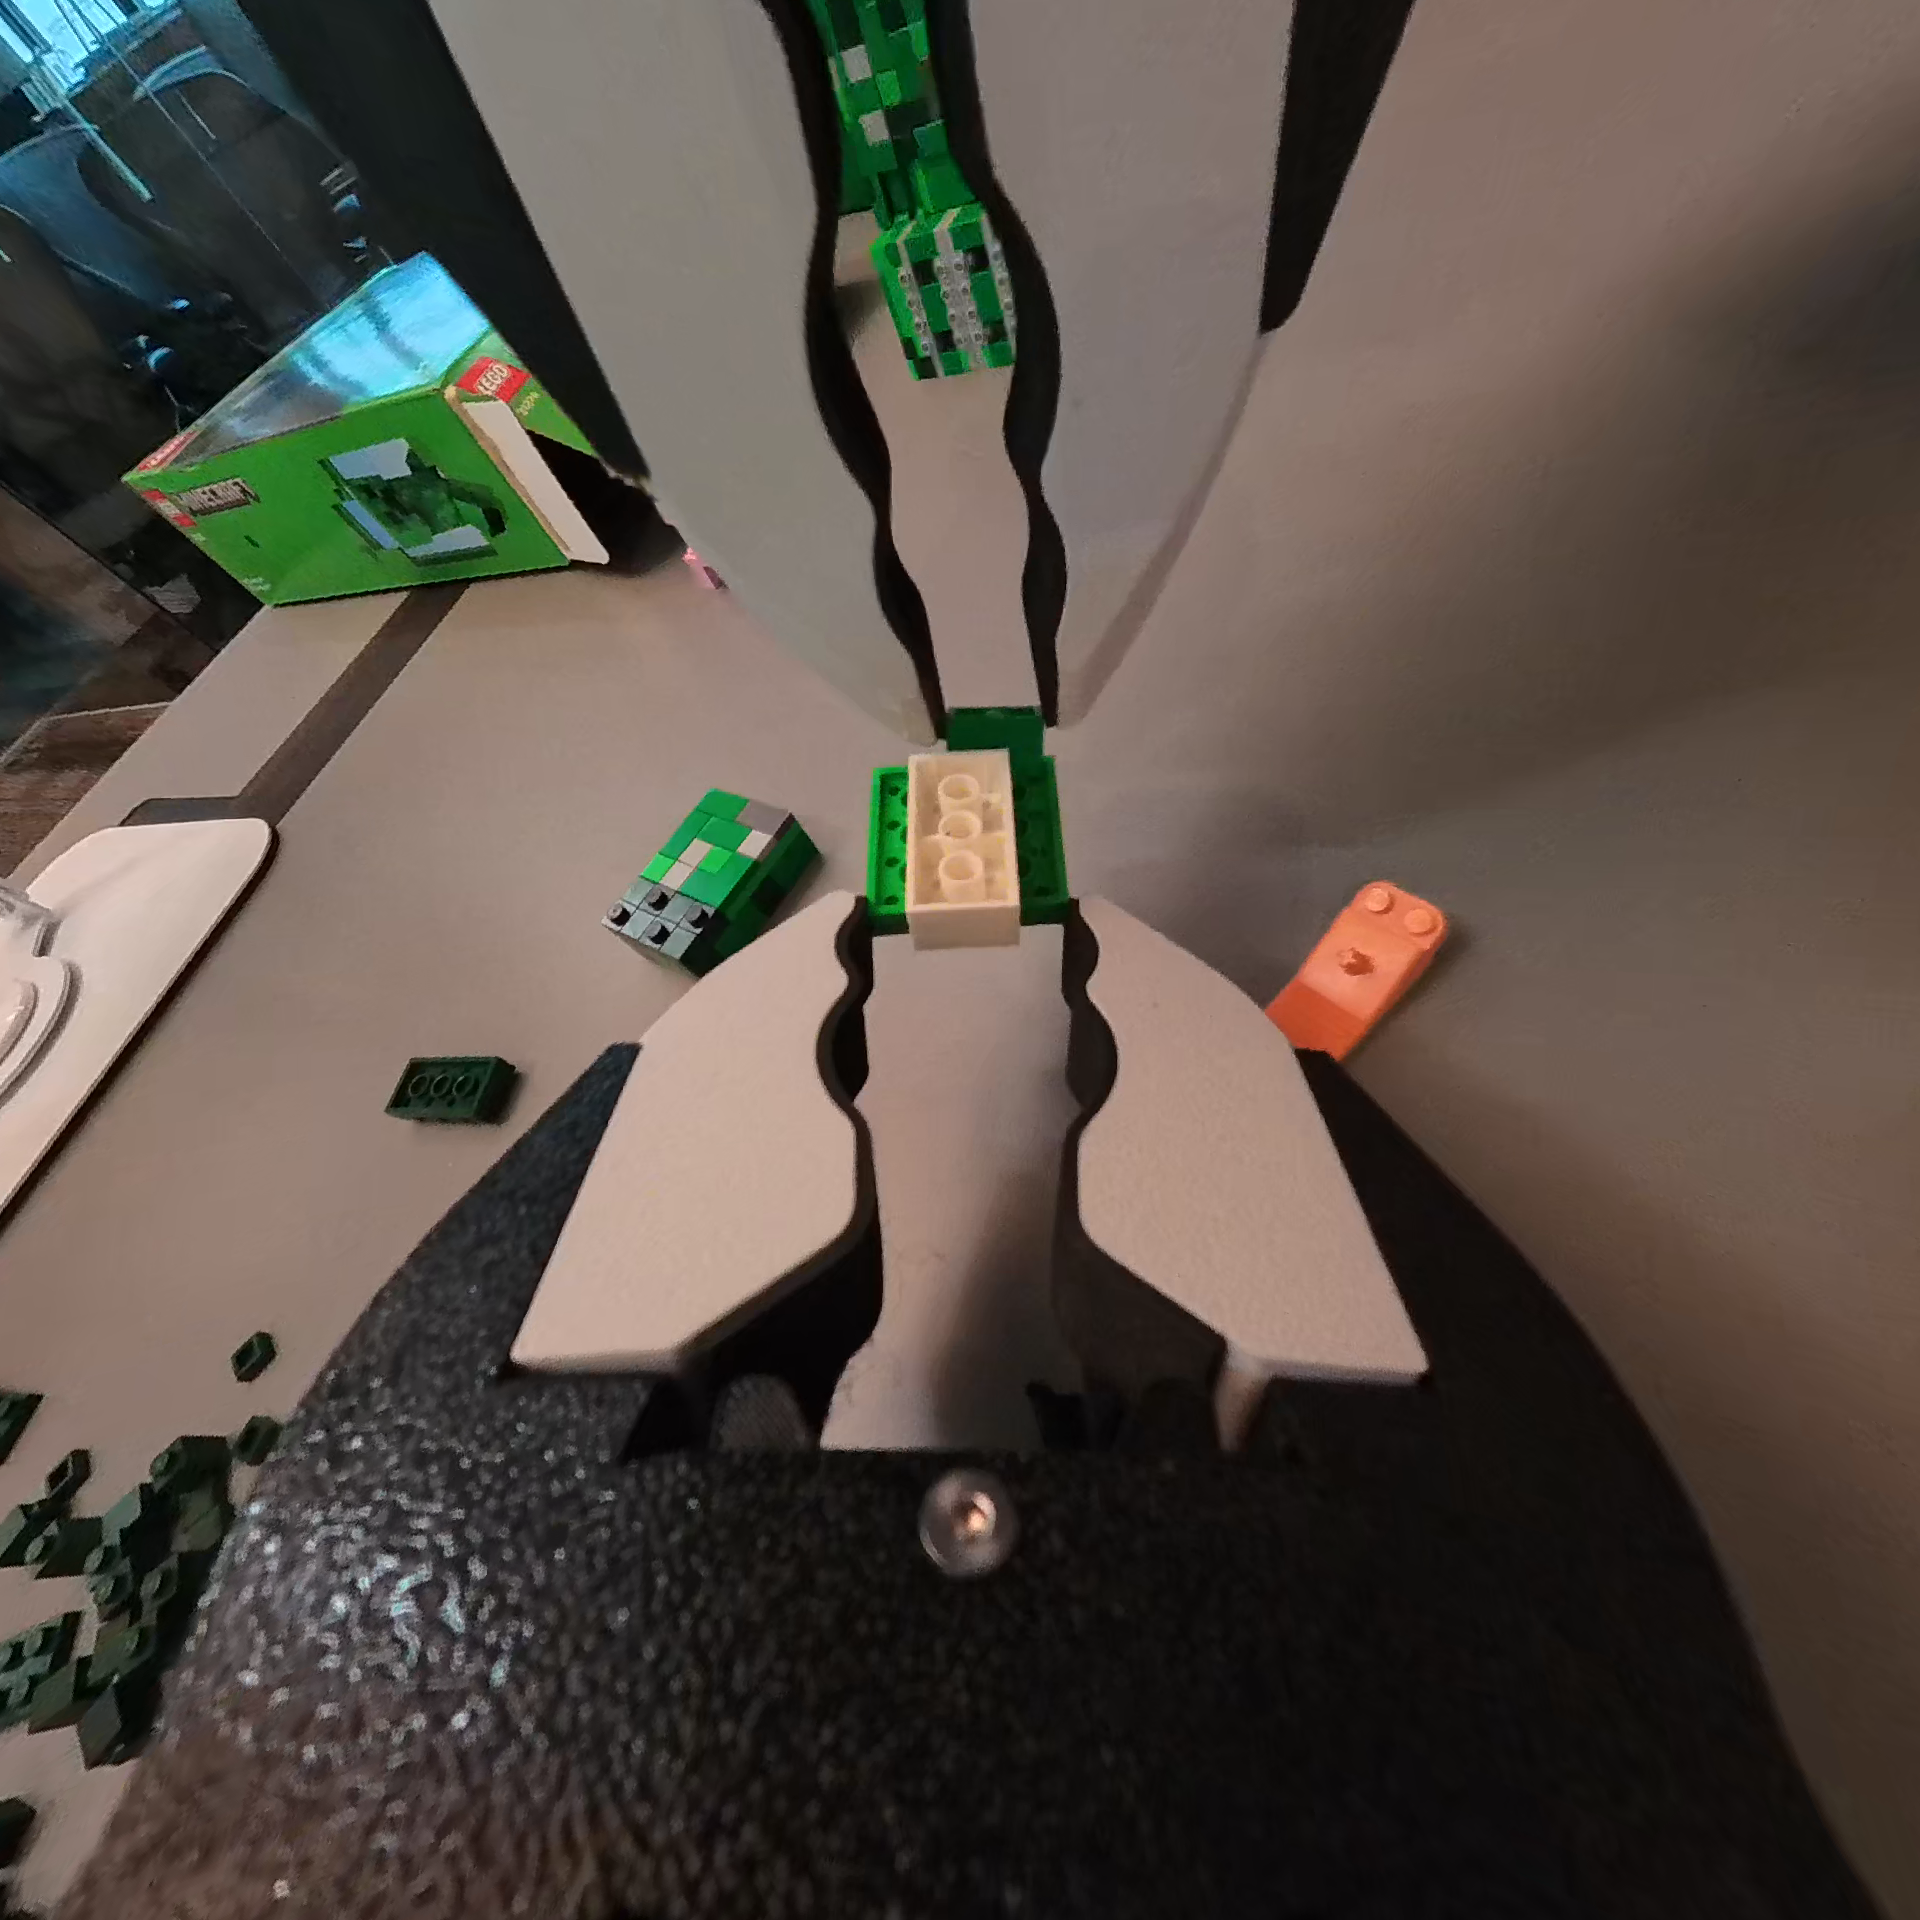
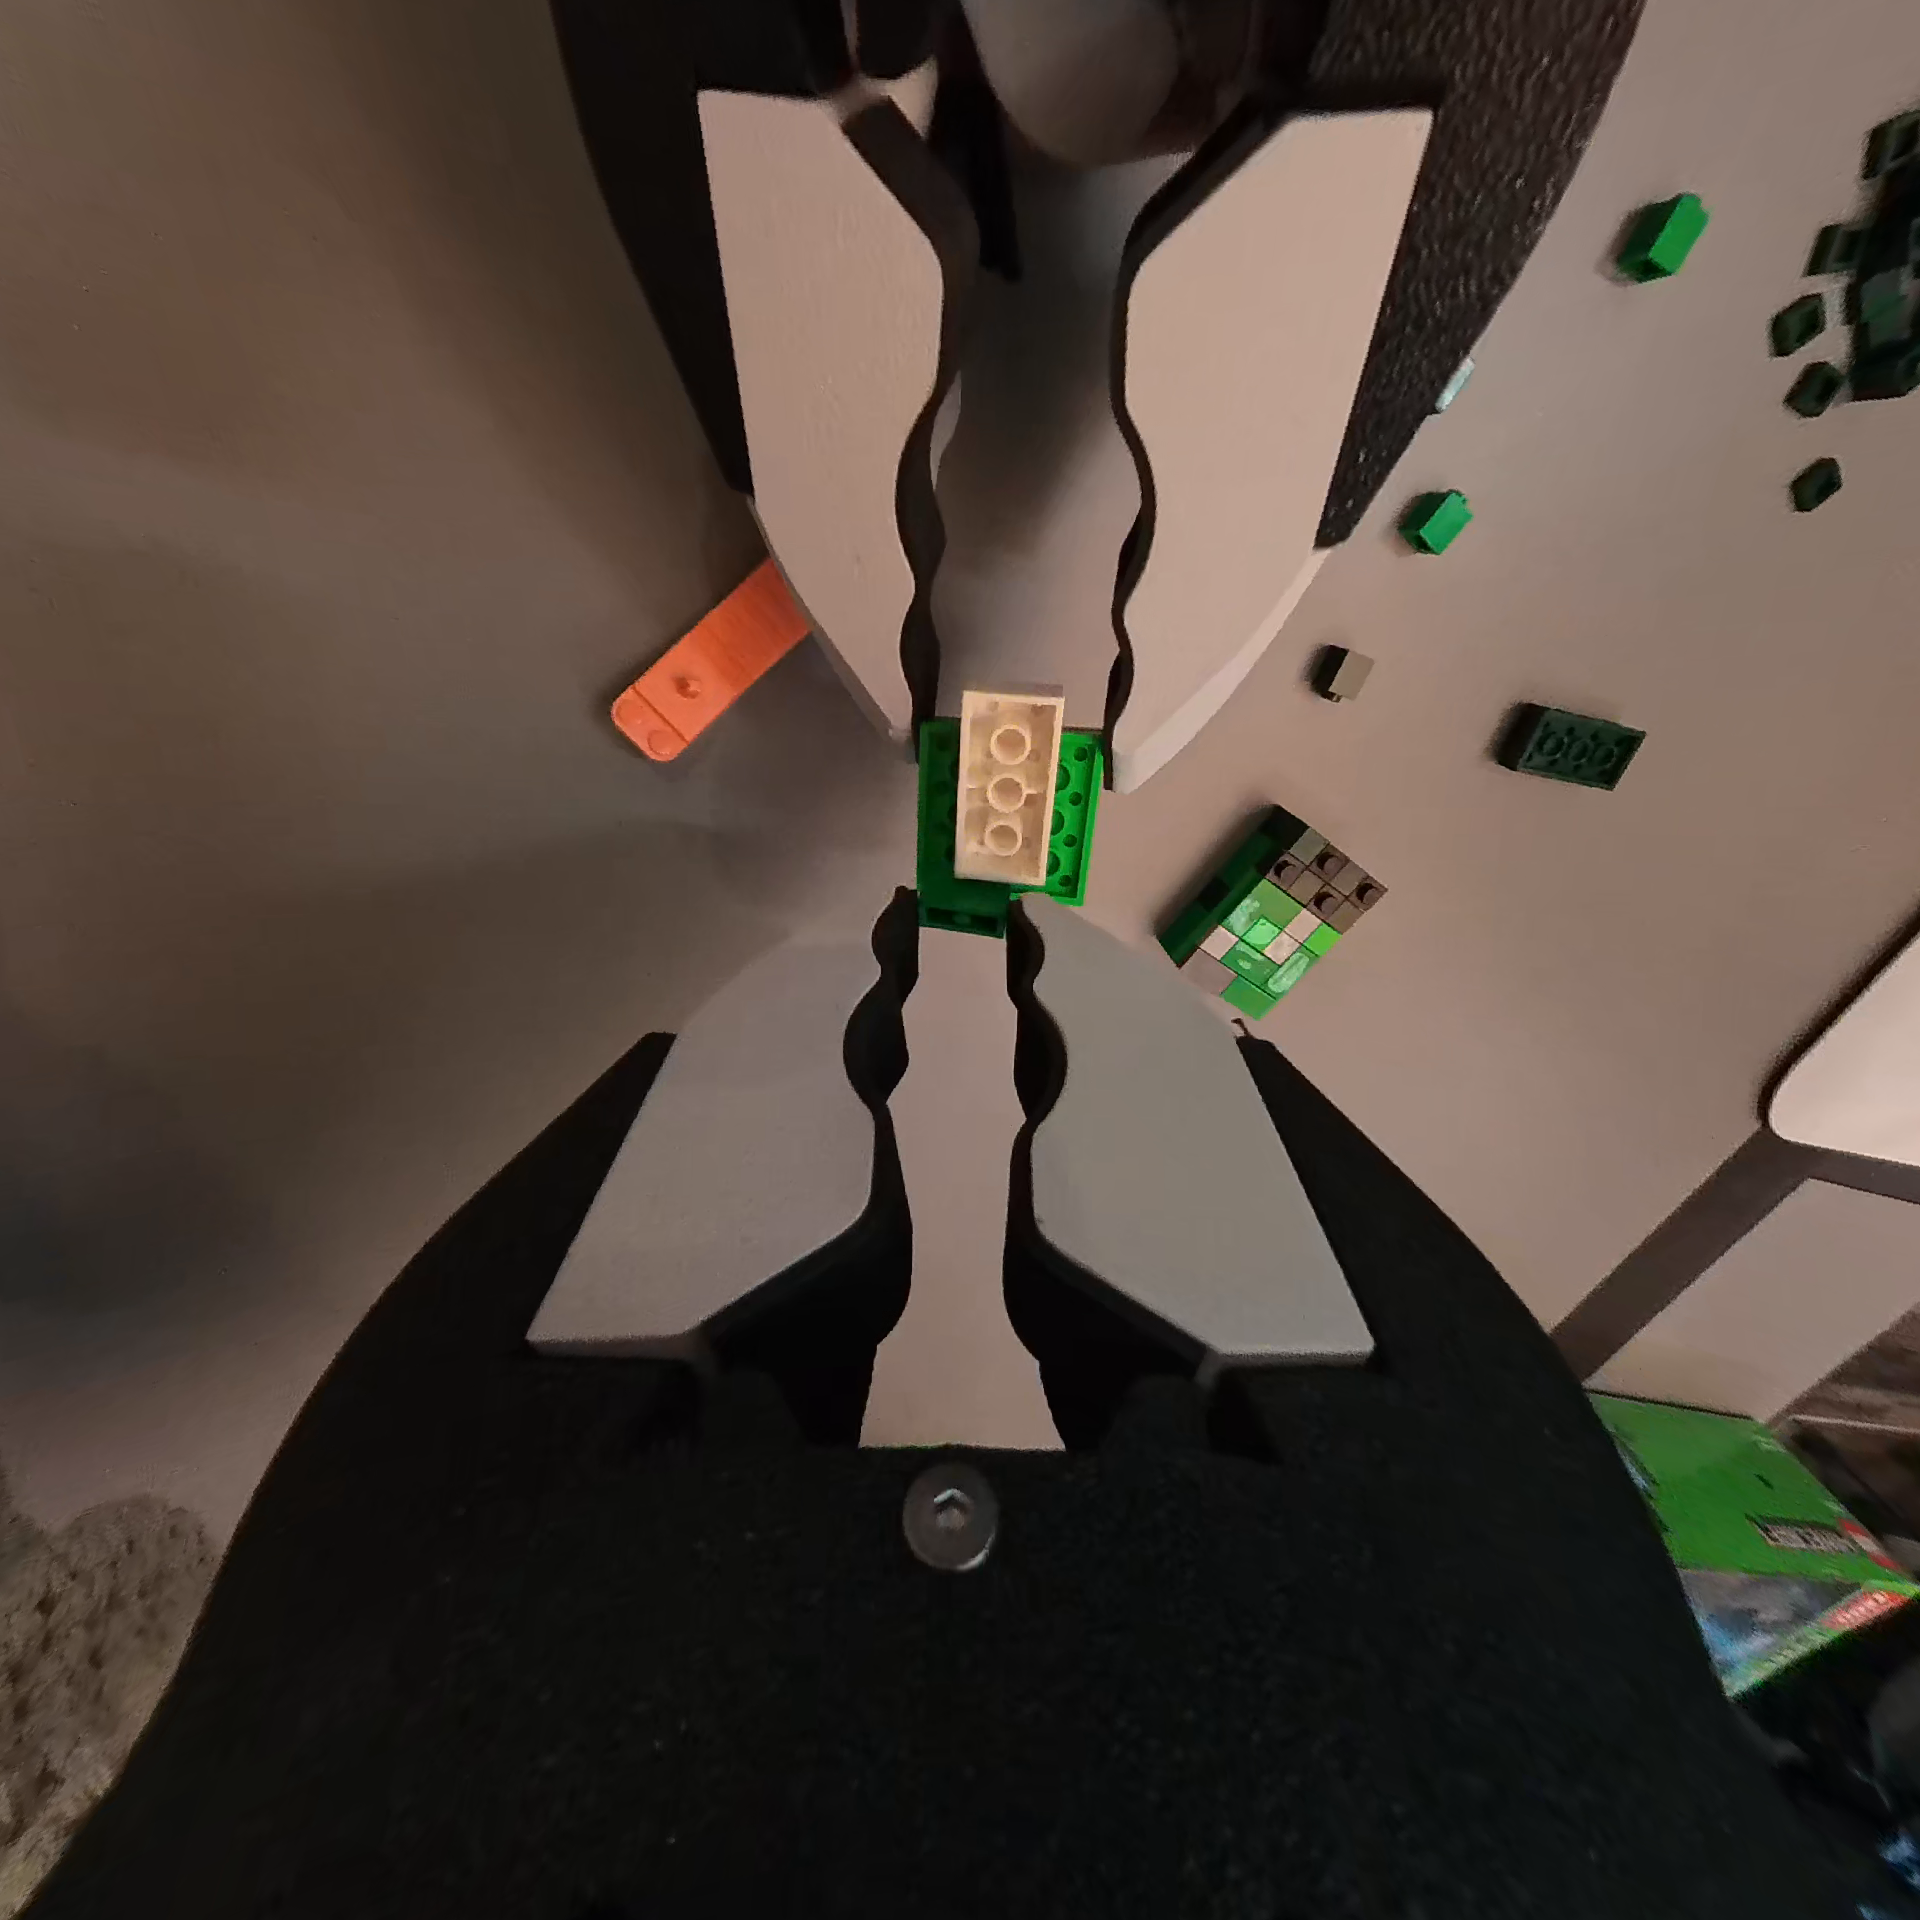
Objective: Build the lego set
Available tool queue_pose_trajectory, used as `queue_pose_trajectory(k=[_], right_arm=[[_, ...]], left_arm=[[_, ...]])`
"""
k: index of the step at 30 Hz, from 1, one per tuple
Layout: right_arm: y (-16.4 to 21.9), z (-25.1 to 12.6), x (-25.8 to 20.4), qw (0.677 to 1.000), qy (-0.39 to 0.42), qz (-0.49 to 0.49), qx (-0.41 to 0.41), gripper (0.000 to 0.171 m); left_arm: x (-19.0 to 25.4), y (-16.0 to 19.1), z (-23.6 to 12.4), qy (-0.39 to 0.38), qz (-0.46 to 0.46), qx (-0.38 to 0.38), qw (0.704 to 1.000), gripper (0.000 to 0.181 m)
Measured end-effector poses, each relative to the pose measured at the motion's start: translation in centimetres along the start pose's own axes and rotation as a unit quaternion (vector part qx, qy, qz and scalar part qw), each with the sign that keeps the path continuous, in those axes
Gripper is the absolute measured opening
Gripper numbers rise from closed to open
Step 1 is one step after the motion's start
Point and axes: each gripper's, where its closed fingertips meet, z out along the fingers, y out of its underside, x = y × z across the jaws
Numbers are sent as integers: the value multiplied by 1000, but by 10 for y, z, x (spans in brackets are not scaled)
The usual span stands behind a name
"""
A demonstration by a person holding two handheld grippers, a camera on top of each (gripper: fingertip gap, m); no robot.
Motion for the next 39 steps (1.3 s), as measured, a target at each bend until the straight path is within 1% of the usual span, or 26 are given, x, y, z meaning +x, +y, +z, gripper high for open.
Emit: queue_pose_trajectory(k=[15,26,33,39], right_arm=[[-2,-9,2,1000,9,-6,-11,16],[-1,-13,3,1000,16,-5,-14,16],[-1,-15,1,1000,17,-4,-14,16],[-2,-20,4,999,23,1,-23,16]], left_arm=[[-1,-11,-4,-1,0,42,999,36],[-1,-14,-4,-2,3,53,999,36],[-2,-17,-5,-10,7,63,998,36],[-7,-23,-8,-31,21,93,995,35]])
